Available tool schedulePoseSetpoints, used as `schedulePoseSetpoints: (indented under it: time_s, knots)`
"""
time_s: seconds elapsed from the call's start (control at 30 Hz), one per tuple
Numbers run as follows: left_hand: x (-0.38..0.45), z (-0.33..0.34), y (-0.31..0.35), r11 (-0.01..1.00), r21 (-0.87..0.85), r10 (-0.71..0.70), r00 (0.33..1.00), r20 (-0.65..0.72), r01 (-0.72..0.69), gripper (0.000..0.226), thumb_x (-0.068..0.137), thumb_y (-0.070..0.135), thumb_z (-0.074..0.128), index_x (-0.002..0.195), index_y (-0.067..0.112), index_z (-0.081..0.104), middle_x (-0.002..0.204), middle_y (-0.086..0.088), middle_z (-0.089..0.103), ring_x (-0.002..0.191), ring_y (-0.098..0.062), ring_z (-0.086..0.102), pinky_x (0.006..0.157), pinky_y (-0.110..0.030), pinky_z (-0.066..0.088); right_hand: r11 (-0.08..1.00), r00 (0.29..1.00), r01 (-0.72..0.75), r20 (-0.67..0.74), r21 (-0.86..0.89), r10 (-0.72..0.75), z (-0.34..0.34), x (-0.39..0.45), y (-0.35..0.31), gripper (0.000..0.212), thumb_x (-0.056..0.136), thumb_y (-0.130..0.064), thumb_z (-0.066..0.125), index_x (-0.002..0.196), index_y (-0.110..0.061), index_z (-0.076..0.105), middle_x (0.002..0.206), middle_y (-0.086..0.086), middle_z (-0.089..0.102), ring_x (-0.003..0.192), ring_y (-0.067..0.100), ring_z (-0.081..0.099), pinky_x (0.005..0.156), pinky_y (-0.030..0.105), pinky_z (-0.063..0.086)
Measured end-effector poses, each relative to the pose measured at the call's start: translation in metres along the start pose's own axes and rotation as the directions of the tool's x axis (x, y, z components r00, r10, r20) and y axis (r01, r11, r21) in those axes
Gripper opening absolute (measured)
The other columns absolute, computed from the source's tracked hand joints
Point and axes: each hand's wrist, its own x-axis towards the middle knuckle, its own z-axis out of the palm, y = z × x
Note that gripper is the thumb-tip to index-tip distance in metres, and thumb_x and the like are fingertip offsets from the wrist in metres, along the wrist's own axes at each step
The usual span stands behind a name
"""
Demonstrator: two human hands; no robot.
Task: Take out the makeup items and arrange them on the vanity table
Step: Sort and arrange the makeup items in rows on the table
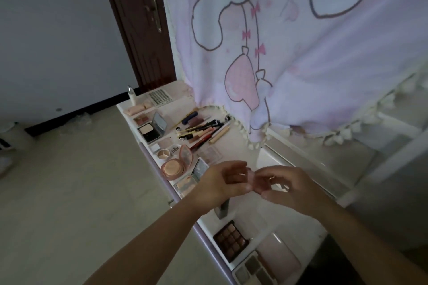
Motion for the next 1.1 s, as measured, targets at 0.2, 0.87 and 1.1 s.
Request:
schedulePoseSetpoints:
  time_s: [0.2,0.87,1.1]
  knots:
    - [0.006,0.013,0.014,0.996,-0.001,0.090,0.995,0.042,-0.090,0.038,0.073,-0.018,0.063,0.099,0.009,0.055,0.086,0.006,0.066,0.070,0.004,0.066,0.068,-0.012,0.054,0.999,0.999,-0.021,-0.039,0.029,0.022,-0.014,-0.011,-0.011,0.036,0.069,0.012,0.068,0.082,-0.021,0.064,0.083,0.002,0.065,0.070,0.004,0.062,0.066,0.009,0.049]
    - [0.028,0.025,0.010,0.999,-0.048,-0.008,0.976,0.217,0.019,0.042,0.074,-0.026,0.051,0.095,0.009,0.061,0.074,0.009,0.074,0.073,-0.003,0.069,0.066,-0.016,0.055,0.834,0.915,-0.190,-0.215,0.519,0.342,-0.032,-0.014,0.026,0.035,0.096,-0.027,0.031,0.084,-0.013,0.061,0.066,0.002,0.073,0.058,0.013,0.067,0.054,0.022,0.054]
    - [0.036,0.045,-0.015,0.996,0.004,-0.089,0.971,0.223,0.090,0.038,0.076,-0.024,0.053,0.099,0.005,0.060,0.075,0.011,0.073,0.073,0.000,0.068,0.067,-0.014,0.055,0.782,0.883,-0.342,-0.106,0.521,0.457,-0.042,-0.041,0.048,0.024,0.097,-0.020,0.034,0.089,-0.012,0.056,0.083,0.010,0.065,0.056,0.016,0.068,0.051,0.023,0.056]
